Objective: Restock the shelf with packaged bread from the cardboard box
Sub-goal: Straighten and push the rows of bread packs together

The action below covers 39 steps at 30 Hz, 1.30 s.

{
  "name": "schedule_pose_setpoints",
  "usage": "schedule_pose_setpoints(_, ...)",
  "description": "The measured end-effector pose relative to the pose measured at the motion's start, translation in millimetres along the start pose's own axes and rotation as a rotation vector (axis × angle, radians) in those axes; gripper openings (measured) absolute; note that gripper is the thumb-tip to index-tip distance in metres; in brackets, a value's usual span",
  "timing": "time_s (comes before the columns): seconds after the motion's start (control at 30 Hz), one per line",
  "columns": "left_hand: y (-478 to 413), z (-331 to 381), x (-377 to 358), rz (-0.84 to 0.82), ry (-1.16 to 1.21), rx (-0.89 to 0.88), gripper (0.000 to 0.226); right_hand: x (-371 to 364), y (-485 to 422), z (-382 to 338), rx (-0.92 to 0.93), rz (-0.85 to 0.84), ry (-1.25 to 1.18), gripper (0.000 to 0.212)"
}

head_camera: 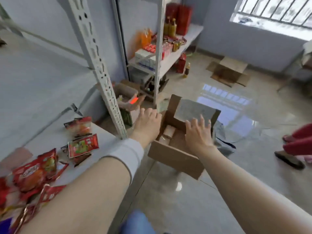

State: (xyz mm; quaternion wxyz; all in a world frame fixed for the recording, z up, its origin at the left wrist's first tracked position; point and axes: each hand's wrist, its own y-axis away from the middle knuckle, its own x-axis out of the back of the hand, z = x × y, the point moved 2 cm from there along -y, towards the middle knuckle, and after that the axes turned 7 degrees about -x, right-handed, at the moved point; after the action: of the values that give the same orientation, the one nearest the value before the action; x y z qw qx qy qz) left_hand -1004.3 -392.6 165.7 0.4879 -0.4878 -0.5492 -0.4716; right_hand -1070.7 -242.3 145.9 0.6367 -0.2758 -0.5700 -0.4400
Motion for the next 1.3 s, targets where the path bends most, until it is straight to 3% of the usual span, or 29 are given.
schedule_pose_setpoints(0.17, -89, 31, -76, -0.182, 0.021, -0.073, 0.039, -77, -63, 39, -0.036, -0.163, 0.005, 0.046)
schedule_pose_setpoints(0.33, -179, 24, -181, -0.350, 0.113, -0.101, 0.037, -171, -139, 35, -0.024, -0.383, -0.020, 0.055)
schedule_pose_setpoints(0.43, -221, 19, -248, -0.466, 0.158, -0.100, 0.037, -233, -173, 23, -0.063, -0.554, -0.153, 0.055)
schedule_pose_setpoints(0.6, -286, 19, -384, -0.623, 0.451, 0.138, 0.048, -358, -229, -18, -0.267, -0.842, -0.513, 0.058)
schedule_pose_setpoints(0.73, -329, 21, -487, -0.600, 0.733, 0.523, 0.062, -449, -265, -63, -0.314, -1.117, -0.724, 0.055)
schedule_pose_setpoints(0.8, -342, 21, -520, -0.516, 0.778, 0.665, 0.064, -475, -277, -81, -0.447, -1.132, -0.810, 0.057)
schedule_pose_setpoints(0.9, -348, 28, -542, -0.398, 0.703, 0.721, 0.066, -493, -282, -92, -0.687, -1.040, -0.882, 0.075)
schedule_pose_setpoints(1.0, -351, 31, -543, -0.318, 0.692, 0.781, 0.073, -500, -276, -90, -0.777, -1.035, -0.961, 0.065)
schedule_pose_setpoints(1.17, -355, 23, -528, -0.437, 0.833, 0.780, 0.069, -493, -254, -50, -0.830, -1.039, -1.058, 0.038)
schedule_pose_setpoints(1.3, -351, 18, -496, -0.394, 1.012, 0.834, 0.067, -473, -230, 10, -0.978, -0.979, -1.090, 0.047)
